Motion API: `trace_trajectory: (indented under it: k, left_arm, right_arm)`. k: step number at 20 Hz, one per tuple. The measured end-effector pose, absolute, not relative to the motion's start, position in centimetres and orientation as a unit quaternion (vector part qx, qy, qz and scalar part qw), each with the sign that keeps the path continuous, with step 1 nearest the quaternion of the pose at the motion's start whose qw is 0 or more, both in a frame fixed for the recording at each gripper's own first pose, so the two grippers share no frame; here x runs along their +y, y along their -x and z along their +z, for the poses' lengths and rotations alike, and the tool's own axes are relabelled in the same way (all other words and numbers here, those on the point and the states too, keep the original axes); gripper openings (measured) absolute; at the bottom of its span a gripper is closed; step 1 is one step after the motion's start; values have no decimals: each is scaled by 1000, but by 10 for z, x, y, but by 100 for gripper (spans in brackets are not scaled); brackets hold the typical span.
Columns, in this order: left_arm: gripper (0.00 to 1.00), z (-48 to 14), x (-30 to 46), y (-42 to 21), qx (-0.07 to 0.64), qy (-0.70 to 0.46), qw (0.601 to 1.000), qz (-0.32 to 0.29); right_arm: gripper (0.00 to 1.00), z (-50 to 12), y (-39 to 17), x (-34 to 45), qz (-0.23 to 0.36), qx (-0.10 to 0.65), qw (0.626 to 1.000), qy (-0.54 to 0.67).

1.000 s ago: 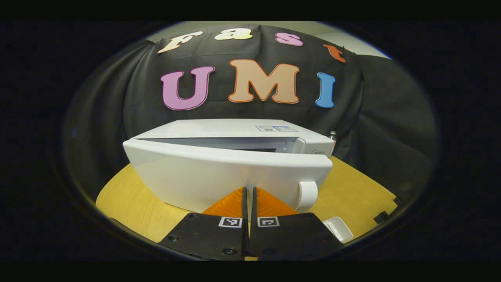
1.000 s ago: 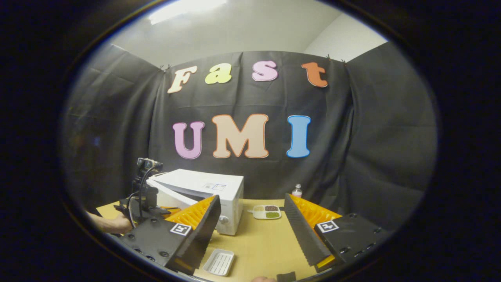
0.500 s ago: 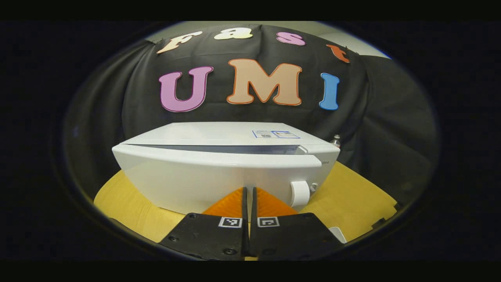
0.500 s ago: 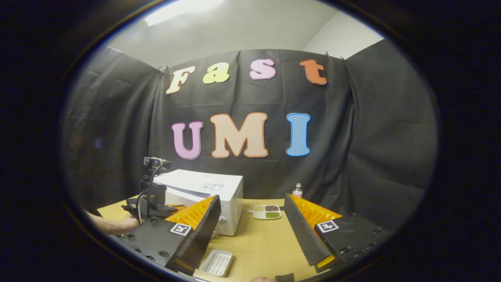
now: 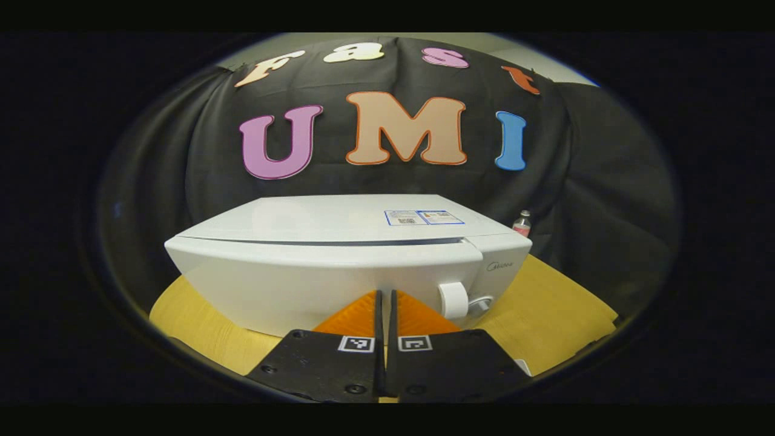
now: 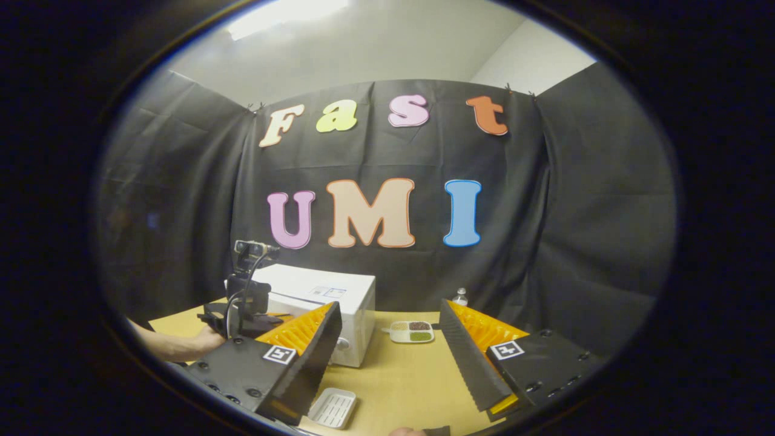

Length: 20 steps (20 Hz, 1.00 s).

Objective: Open the microwave oven with the left hand, put the food in, and close the microwave oven.

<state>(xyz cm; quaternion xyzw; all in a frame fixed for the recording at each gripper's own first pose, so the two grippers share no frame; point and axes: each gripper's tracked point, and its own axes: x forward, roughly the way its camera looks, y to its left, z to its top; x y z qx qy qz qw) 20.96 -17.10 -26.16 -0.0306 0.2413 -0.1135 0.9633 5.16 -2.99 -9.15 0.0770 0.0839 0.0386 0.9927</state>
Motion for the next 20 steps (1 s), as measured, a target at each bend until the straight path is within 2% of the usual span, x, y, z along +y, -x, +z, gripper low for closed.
trace_trajectory:
  k: [4,6,7,9,13,18,19,20]
  left_arm:
    - [2,-260,-170,-213,237,31,966,-97]
    - [0,-262,-172,-213,239,47,966,-90]
    - [2,-262,-175,-216,235,52,966,-91]
    - [0,-270,-176,-217,261,48,960,-94]
    - [2,-268,-174,-217,250,41,963,-95]
    - [2,-235,-174,-206,223,37,969,-102]
    - [0,-223,-173,-203,214,34,971,-102]
    - [0,-211,-170,-197,212,34,971,-101]
  right_arm:
    - [93,-96,-53,-35,35,89,992,-80]
    - [93,-98,-54,-36,36,91,992,-80]
    - [93,-98,-54,-35,38,93,992,-81]
    - [93,-98,-53,-34,42,95,992,-78]
    - [93,-103,-49,-29,46,100,991,-74]
    - [93,-103,-51,-21,53,99,991,-76]
    - [100,-101,-52,-18,54,97,991,-79]
    - [100,-99,-53,-16,54,95,991,-80]
